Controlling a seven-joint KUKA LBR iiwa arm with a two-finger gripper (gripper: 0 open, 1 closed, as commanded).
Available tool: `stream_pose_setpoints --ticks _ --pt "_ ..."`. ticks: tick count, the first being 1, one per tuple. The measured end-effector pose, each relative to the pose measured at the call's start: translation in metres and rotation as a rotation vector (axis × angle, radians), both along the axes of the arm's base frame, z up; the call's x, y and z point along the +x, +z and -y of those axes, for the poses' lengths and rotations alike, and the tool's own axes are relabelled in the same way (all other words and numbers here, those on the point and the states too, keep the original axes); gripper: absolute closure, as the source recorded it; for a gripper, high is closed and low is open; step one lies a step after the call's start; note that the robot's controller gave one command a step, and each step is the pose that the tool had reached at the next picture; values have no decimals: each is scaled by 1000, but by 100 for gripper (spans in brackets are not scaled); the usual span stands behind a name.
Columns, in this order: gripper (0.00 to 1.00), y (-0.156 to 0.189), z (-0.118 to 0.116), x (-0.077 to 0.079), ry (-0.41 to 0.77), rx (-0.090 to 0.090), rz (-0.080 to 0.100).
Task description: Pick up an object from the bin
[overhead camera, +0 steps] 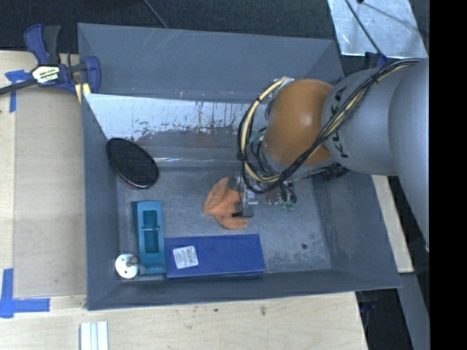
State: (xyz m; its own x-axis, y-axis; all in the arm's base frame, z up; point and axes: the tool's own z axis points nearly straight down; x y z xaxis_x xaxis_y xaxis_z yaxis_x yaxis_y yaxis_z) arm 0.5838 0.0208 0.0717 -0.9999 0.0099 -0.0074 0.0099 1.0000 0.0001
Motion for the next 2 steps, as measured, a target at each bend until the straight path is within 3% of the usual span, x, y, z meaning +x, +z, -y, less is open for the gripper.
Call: stream_pose_setpoints --ticks 1,2 --pt "100 0 0 0 0 0 0" --pt "100 192 24 -5 14 -1 5"
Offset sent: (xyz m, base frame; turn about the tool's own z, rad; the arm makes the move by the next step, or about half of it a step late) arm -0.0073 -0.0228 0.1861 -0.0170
